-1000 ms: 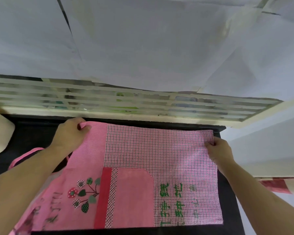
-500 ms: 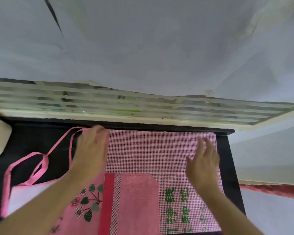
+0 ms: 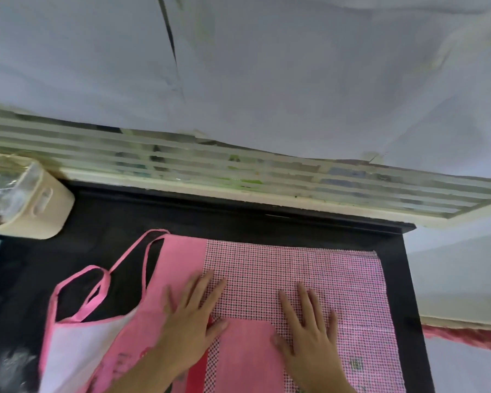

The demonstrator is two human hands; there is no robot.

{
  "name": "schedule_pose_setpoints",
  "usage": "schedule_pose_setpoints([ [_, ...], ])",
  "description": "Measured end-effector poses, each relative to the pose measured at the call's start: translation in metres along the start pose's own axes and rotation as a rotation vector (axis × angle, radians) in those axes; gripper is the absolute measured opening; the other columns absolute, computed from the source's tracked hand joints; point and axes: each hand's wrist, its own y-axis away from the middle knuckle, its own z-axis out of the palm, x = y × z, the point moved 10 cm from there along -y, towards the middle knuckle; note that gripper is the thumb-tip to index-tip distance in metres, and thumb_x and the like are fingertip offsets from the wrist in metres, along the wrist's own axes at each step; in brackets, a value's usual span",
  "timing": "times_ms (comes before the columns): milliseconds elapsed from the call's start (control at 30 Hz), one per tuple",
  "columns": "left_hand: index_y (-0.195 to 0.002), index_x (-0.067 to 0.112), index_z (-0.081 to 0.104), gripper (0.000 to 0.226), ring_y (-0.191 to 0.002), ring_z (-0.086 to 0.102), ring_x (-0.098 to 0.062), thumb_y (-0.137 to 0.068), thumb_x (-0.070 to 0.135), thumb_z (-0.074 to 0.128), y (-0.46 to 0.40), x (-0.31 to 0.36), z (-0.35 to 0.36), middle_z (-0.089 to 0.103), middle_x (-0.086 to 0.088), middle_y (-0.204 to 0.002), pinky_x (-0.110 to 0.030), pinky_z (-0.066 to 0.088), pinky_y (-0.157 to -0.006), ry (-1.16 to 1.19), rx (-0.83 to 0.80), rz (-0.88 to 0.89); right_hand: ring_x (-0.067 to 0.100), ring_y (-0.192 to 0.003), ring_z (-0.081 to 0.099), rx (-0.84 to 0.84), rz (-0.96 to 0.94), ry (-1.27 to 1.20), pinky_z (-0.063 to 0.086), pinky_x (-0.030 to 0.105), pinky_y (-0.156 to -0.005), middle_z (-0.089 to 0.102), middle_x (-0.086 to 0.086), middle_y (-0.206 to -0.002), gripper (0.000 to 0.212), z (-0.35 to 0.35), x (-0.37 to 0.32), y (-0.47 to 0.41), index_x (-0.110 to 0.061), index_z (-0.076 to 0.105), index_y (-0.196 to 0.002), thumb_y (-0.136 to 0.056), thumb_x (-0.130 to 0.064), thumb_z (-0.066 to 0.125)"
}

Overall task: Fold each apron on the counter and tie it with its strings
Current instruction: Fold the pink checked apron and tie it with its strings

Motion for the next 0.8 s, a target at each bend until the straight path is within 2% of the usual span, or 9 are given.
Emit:
schedule_pose_setpoints([
  [67,-0.152,0.054,-0.031,0.086,-0.148,-0.044,-0.013,-0.092,0.085,0.022,0.014,-0.002,0.005,-0.046,0.017,-0.160,-0.070,-0.015,-0.120,0.024,-0.004,-0.040,0.018,-0.158,-0.025,0.020,0.033,-0.003,-0.001,0.068,-0.124,-0.023,-0.010,-0.172,0.082,0.010,0.008,0.014,-0.054,-0.015,-0.159,-0.092,-0.083,0.023],
  [133,-0.155,0.051,-0.028,0.087,-0.151,-0.040,-0.017,-0.094,0.084,0.023,0.023,-0.017,0.007,-0.045,0.014,-0.161,-0.065,-0.018,-0.118,0.035,0.017,-0.101,0.017,-0.158,-0.024,0.033,0.039,0.033,-0.002,0.068,-0.124,-0.024,-0.012,-0.171,0.084,0.012,0.015,0.020,-0.055,-0.017,-0.158,-0.089,-0.086,0.020],
  [233,-0.166,0.034,0.015,0.075,-0.162,0.003,-0.030,-0.100,0.066,0.027,0.027,-0.061,-0.015,0.002,-0.002,-0.176,-0.068,0.005,-0.123,0.060,0.192,-0.238,0.017,-0.153,-0.036,0.010,0.005,0.071,-0.011,0.064,-0.124,-0.042,-0.014,-0.163,0.084,0.007,0.015,0.023,-0.056,-0.034,-0.149,-0.092,-0.081,0.021],
  [300,-0.155,0.020,0.040,0.065,-0.152,0.032,-0.038,-0.098,0.051,0.046,0.024,-0.103,-0.033,0.031,-0.011,-0.164,-0.067,0.025,-0.122,0.101,0.249,-0.372,0.018,-0.153,-0.035,0.002,0.008,0.088,-0.009,0.064,-0.124,-0.042,-0.013,-0.163,0.084,0.003,0.013,0.024,-0.055,-0.036,-0.148,-0.095,-0.078,0.025],
  [367,-0.140,0.008,0.052,0.060,-0.139,0.044,-0.045,-0.090,0.039,0.061,0.016,-0.139,-0.064,0.045,-0.020,-0.150,-0.067,0.035,-0.115,0.109,0.314,-0.464,0.019,-0.154,-0.034,-0.010,0.024,0.073,-0.006,0.065,-0.125,-0.040,-0.012,-0.164,0.086,0.003,0.014,0.024,-0.055,-0.036,-0.149,-0.095,-0.077,0.028],
  [467,-0.135,-0.002,0.053,0.062,-0.140,0.042,-0.048,-0.081,0.019,0.073,0.014,-0.180,-0.121,0.045,-0.028,-0.149,-0.065,0.034,-0.115,0.023,0.416,-0.599,0.019,-0.154,-0.032,-0.027,0.013,0.073,-0.003,0.066,-0.125,-0.039,-0.012,-0.165,0.088,0.004,0.015,0.025,-0.055,-0.035,-0.149,-0.095,-0.076,0.032],
  [600,-0.122,-0.007,0.062,0.054,-0.117,0.057,-0.050,-0.068,-0.008,0.067,0.019,-0.138,-0.178,0.056,-0.029,-0.132,-0.058,0.049,-0.102,0.070,0.667,-0.378,0.021,-0.155,-0.031,-0.044,0.019,0.075,-0.003,0.067,-0.125,-0.038,-0.011,-0.166,0.088,0.000,0.012,0.027,-0.055,-0.031,-0.151,-0.096,-0.075,0.034],
  [700,-0.138,0.002,0.059,0.057,-0.134,0.051,-0.037,-0.081,-0.004,0.059,0.018,-0.084,-0.133,0.046,-0.018,-0.149,-0.047,0.045,-0.115,0.193,0.519,-0.224,0.022,-0.156,-0.030,-0.057,0.040,0.056,-0.004,0.065,-0.126,-0.035,-0.008,-0.167,0.087,-0.003,0.007,0.027,-0.052,-0.027,-0.155,-0.096,-0.075,0.033],
  [800,-0.163,0.021,0.031,0.057,-0.156,0.028,-0.035,-0.107,0.030,0.034,0.020,-0.027,-0.063,0.027,-0.009,-0.170,-0.048,0.023,-0.128,0.094,0.378,-0.066,0.024,-0.154,-0.034,-0.049,0.047,0.049,-0.008,0.064,-0.125,-0.038,-0.007,-0.166,0.083,-0.003,0.003,0.027,-0.052,-0.028,-0.155,-0.096,-0.075,0.027],
])
